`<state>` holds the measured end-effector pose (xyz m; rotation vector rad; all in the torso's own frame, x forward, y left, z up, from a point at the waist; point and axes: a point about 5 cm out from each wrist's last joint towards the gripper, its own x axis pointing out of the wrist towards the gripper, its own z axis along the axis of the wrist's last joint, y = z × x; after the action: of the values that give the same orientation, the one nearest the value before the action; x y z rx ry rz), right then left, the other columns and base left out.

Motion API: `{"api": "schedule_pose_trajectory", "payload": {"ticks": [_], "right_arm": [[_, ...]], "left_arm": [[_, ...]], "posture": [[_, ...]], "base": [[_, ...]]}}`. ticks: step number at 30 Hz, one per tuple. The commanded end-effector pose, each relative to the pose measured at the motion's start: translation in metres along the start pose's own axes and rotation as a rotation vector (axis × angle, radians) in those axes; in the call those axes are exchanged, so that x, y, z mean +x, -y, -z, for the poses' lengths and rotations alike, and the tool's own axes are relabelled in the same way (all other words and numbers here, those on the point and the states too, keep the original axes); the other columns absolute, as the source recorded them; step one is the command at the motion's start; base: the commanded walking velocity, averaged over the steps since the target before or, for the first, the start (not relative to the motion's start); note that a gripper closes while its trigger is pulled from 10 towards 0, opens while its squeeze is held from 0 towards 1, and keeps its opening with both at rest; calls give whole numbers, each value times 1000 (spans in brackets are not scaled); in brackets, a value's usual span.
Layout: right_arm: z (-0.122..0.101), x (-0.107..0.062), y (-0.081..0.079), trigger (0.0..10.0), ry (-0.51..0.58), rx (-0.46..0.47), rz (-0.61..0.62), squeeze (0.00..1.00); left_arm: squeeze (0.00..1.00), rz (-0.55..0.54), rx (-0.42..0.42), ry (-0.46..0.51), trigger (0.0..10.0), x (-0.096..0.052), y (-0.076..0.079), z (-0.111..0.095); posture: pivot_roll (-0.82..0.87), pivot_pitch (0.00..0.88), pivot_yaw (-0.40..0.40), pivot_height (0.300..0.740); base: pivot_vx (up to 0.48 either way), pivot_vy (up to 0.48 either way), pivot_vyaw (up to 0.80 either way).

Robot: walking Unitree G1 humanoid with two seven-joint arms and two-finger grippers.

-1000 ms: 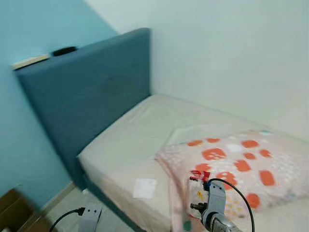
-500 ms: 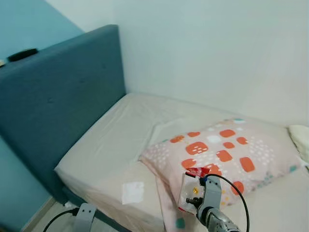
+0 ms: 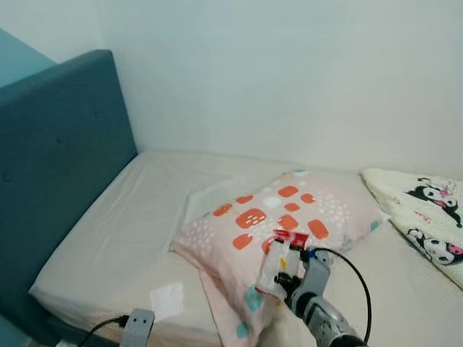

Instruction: Clean up the room

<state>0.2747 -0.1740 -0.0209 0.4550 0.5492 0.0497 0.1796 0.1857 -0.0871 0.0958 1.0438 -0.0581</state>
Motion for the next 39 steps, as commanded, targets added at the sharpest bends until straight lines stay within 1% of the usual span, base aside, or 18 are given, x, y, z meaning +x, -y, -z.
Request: {"api": "schedule_pose_trajectory", "payload": {"ticks": [1,7,8,9,13,14,16,17,19,22,24,25,28,29,35,37,38,39], "right_arm": [[-12,2,0,10000,51,12,-10,0],[-12,2,0,10000,45,-7,-15,0],[-11,2,-1,10000,48,-18,-10,0],[-11,2,-1,10000,48,-18,-10,0],[-13,2,-1,10000,51,-30,9,0],[-13,3,0,10000,28,-30,11,0],[-12,3,0,10000,17,-32,13,0],[-14,3,1,10000,16,-24,14,0],[-15,3,2,10000,21,-21,15,0],[-20,3,3,10000,44,-16,6,0],[-25,4,2,10000,65,-4,-2,0],[-25,4,2,10000,65,-4,-2,0],[-30,5,1,10000,83,6,-10,0],[-37,5,0,10000,106,6,-21,0],[-48,6,-1,10000,151,13,-42,0],[-51,6,-1,10000,165,4,-54,0],[-51,5,-1,10000,167,-3,-58,0],[-51,5,-1,10000,167,-3,-58,0]], "left_arm": [[0,-1,19,17,10000,1,1,-7],[0,-20,27,19,10000,0,-4,-8],[0,-47,25,17,10000,-1,-12,-6],[0,-47,25,17,10000,-1,-12,-6],[0,-85,17,13,10000,-2,-18,-2],[0,-119,-20,13,10000,-3,-23,-1],[0,-129,-35,13,10000,-3,-24,-1],[0,-165,-106,29,10000,-3,-30,-6],[0,-185,-140,42,10000,-3,-33,-10],[0,-233,-282,102,10000,-4,-41,-29],[0,-214,-352,149,10000,-4,-41,-42],[0,-214,-352,149,10000,-4,-41,-42],[0,-148,-452,200,10000,-3,-36,-55],[0,-75,-492,263,10000,-3,-31,-73],[0,-46,-469,322,10000,-5,-32,-92],[0,-64,-419,340,10000,-7,-36,-96],[0,-84,-359,350,10000,-8,-38,-98],[0,-84,-359,350,10000,-8,-38,-98]], "posture": [[-18,0,13,725],[-17,0,12,725],[-17,0,13,725],[-17,0,13,725],[-18,0,14,725],[-20,0,16,725],[-20,0,16,725],[-20,0,16,716],[-19,0,13,711],[-21,0,13,696],[-22,0,14,686],[-22,0,14,686],[-25,0,16,676],[-28,2,20,666],[-37,13,22,646],[-40,19,23,636],[-40,24,22,631],[-40,24,22,631]], "base": [[0,0,-738],[0,0,-734],[0,0,-712],[0,0,-712],[0,0,0],[0,0,0],[0,0,0],[0,0,0],[0,0,0],[0,0,0],[0,0,0],[0,0,0],[0,0,0],[0,0,0],[0,0,0],[0,0,0],[0,0,0],[0,0,0]]}}
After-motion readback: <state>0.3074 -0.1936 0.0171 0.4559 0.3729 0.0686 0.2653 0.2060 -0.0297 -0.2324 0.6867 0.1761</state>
